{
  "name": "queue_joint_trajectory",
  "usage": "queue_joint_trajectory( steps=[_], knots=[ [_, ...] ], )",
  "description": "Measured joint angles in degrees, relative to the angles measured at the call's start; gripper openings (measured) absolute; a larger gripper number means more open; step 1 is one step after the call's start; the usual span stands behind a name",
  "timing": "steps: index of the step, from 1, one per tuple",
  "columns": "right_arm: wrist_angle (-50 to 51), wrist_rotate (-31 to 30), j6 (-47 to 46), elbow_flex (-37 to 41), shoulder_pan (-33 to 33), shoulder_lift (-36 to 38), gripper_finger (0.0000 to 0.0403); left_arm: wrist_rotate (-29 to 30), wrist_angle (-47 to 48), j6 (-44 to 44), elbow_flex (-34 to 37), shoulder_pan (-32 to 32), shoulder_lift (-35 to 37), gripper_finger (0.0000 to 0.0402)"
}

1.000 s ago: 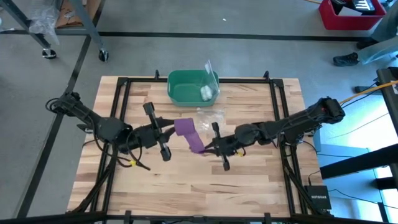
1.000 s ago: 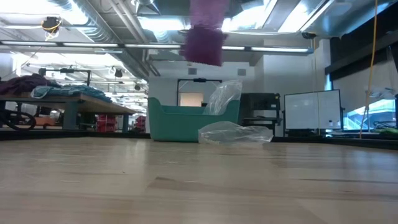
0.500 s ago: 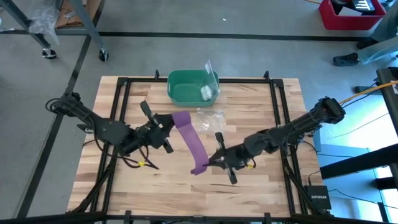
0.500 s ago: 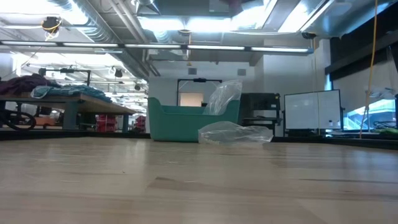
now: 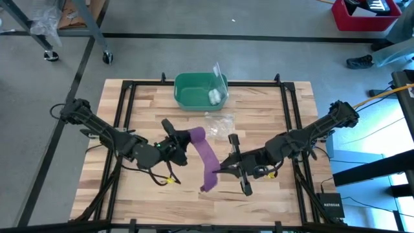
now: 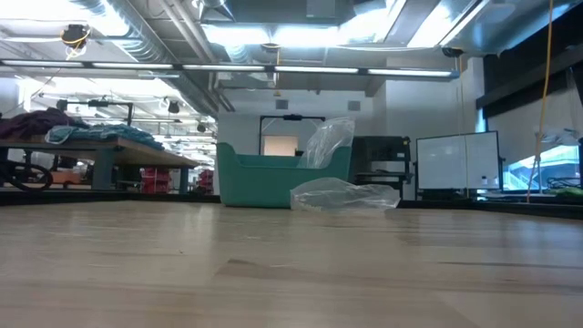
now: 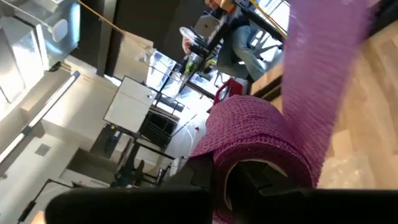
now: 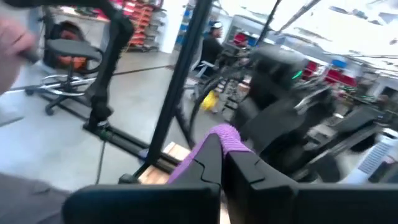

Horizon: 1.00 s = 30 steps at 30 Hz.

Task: Roll bandage
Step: Roll the violet bandage

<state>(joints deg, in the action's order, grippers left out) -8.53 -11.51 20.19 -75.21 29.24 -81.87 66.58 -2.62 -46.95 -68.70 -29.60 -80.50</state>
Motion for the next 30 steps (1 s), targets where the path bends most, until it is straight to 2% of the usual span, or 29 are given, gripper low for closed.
queue_joint_trajectory(
  steps=[6,11,16,21,25,30],
  knots=[
    [6.0,-7.8,1.1,-7.3,-1.6,0.0,0.0003,-4.4,-0.2,3.5,1.6,0.0,-2.1,0.0015],
    [11.2,-6.9,-0.7,-12.1,-5.9,0.0,0.0003,-10.5,-0.8,3.8,1.6,0.5,-4.2,0.0015],
    [16.4,-6.2,-4.2,-14.5,-11.8,-0.1,0.0003,-11.5,-1.9,4.4,1.5,0.6,-5.4,0.0015],
    [19.7,-1.0,-7.6,-14.7,-18.8,-0.1,0.0003,-17.6,-1.9,8.0,1.5,0.6,-5.3,0.0015],
    [24.0,3.6,-10.1,-14.7,-24.5,-0.7,0.0003,-19.0,-2.8,11.6,1.6,1.0,-5.4,0.0015],
    [28.3,9.0,-13.3,-14.9,-29.1,-3.4,0.0006,-24.3,-2.6,21.3,1.7,3.4,-5.5,0.0015]
  ],
)
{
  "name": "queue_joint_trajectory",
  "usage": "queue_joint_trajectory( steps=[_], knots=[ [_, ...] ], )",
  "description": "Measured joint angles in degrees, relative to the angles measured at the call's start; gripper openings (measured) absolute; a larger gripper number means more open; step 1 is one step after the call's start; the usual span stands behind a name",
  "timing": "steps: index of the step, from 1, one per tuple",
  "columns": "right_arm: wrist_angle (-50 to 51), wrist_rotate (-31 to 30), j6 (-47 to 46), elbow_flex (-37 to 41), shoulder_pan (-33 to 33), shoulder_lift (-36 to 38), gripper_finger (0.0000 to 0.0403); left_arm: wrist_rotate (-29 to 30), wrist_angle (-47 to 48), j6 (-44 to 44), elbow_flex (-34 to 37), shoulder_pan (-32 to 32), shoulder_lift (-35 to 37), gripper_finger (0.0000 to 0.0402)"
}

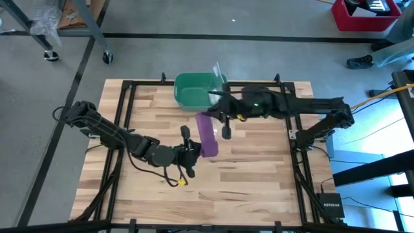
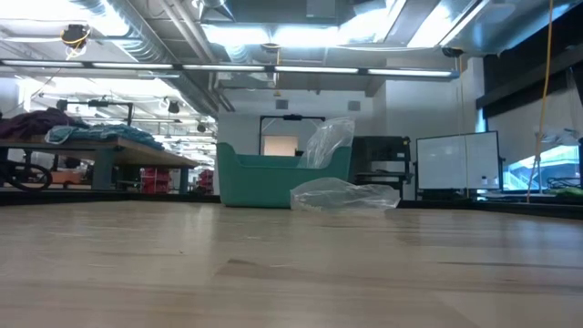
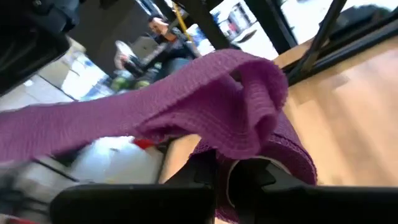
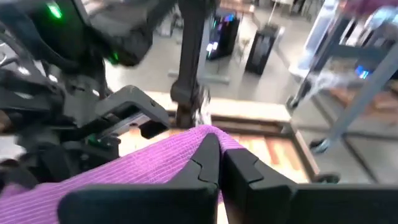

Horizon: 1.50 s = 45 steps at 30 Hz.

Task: Roll bandage
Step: Roll the violet bandage

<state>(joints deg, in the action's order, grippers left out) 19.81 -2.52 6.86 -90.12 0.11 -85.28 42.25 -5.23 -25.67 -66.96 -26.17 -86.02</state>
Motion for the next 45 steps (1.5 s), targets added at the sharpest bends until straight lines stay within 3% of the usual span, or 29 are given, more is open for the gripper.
queue_joint_trajectory(
  steps=[5,13,19,29,31,34,40,45],
  knots=[
    [5.3,6.6,-2.4,-0.1,-3.3,-3.8,0.0069,-8.6,-0.3,10.8,1.3,4.0,0.0,0.0015],
    [16.1,13.7,-2.6,-0.1,-7.3,-10.1,0.0222,-10.4,-11.3,23.5,11.6,8.6,-0.1,0.0015],
    [17.4,13.4,-2.5,0.0,-7.8,-11.4,0.0284,-10.8,-12.5,34.2,16.5,12.4,-0.1,0.0015],
    [15.6,1.0,-2.5,0.0,-7.7,-11.3,0.0295,-11.7,-12.2,37.3,16.9,13.5,0.0,0.0015],
    [18.3,3.9,-2.5,0.0,-7.7,-11.5,0.0294,-11.9,-12.1,37.0,16.9,13.5,0.0,0.0015],
    [26.1,14.2,0.0,-0.7,-7.7,-11.4,0.0294,-12.3,-12.0,37.1,16.9,13.5,0.0,0.0015],
    [22.4,-0.4,-0.4,-2.3,-7.7,-10.4,0.0293,-11.8,-12.2,36.0,16.9,13.6,0.0,0.0015],
    [27.2,10.5,2.3,-2.3,-7.6,-10.5,0.0293,-12.2,-12.1,35.7,16.8,13.5,0.0,0.0015]
  ],
)
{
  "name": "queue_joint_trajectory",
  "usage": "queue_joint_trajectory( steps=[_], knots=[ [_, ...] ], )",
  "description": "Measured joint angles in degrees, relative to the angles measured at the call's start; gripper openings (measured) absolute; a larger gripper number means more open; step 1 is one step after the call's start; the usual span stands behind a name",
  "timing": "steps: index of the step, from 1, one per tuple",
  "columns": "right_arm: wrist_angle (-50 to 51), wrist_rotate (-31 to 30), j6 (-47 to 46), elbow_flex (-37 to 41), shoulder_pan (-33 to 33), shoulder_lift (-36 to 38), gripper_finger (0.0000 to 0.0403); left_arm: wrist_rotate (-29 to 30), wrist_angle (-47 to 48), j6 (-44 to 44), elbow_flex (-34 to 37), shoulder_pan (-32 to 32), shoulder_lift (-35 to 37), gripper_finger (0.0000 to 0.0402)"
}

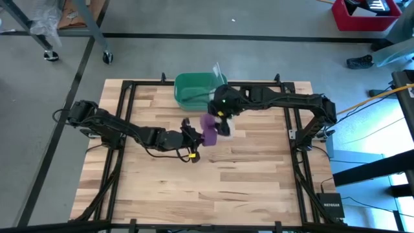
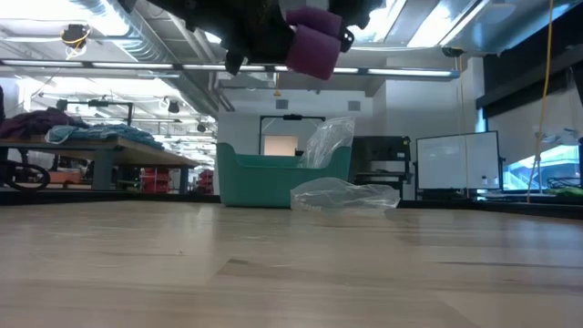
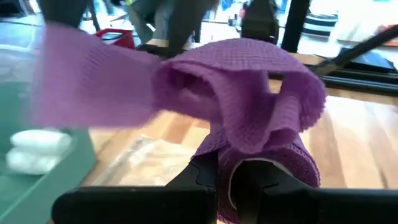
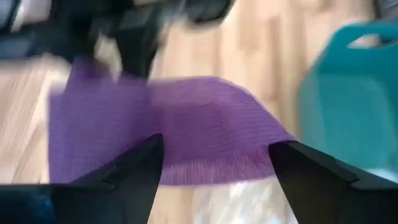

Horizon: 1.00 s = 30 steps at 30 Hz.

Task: Roll bandage
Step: Roll the violet bandage

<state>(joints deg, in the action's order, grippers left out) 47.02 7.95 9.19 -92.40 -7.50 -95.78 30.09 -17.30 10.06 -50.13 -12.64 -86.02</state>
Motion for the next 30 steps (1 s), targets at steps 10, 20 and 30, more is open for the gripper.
queue_joint_trajectory(
  steps=[10,20,30],
  knots=[
    [1.0,8.1,-2.5,-1.4,0.0,0.0,0.0293,0.0,0.0,0.0,0.0,0.0,0.0,0.0015],
    [6.3,-2.2,-1.7,-1.4,0.0,1.6,0.0293,0.1,-0.1,-0.4,0.0,0.0,0.0,0.0015],
    [7.4,2.4,-1.8,-1.4,0.1,4.2,0.0293,0.1,0.0,-1.2,0.0,0.1,0.0,0.0015]
  ],
)
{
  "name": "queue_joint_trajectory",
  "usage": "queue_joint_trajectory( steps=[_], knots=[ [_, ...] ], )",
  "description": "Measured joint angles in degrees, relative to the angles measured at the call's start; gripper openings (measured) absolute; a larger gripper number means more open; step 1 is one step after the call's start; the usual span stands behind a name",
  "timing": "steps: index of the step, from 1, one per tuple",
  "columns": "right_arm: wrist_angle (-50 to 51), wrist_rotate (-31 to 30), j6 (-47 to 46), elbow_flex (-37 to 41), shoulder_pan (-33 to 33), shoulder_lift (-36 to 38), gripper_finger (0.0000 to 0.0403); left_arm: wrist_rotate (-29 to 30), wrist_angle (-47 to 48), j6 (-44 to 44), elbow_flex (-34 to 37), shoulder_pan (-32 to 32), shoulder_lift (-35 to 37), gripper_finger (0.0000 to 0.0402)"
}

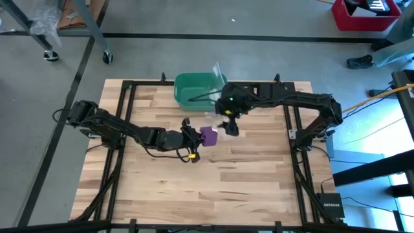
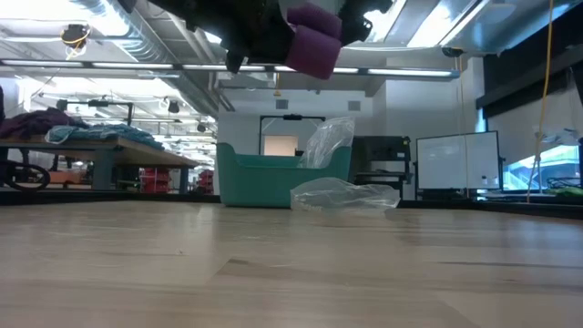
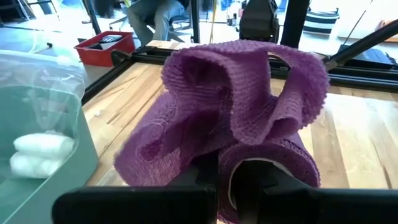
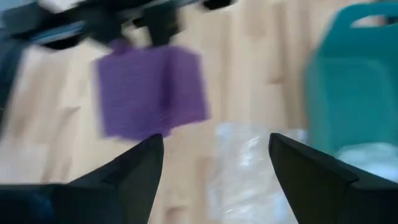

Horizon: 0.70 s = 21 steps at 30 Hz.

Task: Roll bandage
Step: Roll the violet bandage

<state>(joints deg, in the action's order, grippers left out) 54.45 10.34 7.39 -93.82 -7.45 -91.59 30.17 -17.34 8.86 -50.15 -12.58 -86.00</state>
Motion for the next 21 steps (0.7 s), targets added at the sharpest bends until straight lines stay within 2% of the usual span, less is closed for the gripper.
queue_joint_trajectory(
  steps=[3,5,7,12,18,21],
  knots=[
    [2.0,3.2,-1.9,0.0,1.6,0.7,0.0293,0.0,0.0,0.2,0.0,0.0,0.0,0.0015],
    [1.9,2.0,-2.2,0.0,4.4,0.7,0.0293,0.0,0.0,0.6,0.0,0.0,0.0,0.0015],
    [-0.1,-2.6,-1.1,0.3,8.6,0.6,0.0293,0.0,0.0,0.9,0.0,0.0,0.0,0.0015],
    [-9.1,-18.9,2.7,3.4,17.1,0.3,0.0293,0.0,-0.1,1.2,0.0,0.0,0.0,0.0015],
    [-11.2,-28.0,3.3,4.8,18.8,-2.2,0.0292,0.0,-0.2,0.1,0.0,-0.1,0.0,0.0015],
    [-11.5,-28.8,3.7,4.8,18.6,-3.2,0.0275,0.1,-0.3,0.1,0.0,-0.2,0.0,0.0015]
  ],
)
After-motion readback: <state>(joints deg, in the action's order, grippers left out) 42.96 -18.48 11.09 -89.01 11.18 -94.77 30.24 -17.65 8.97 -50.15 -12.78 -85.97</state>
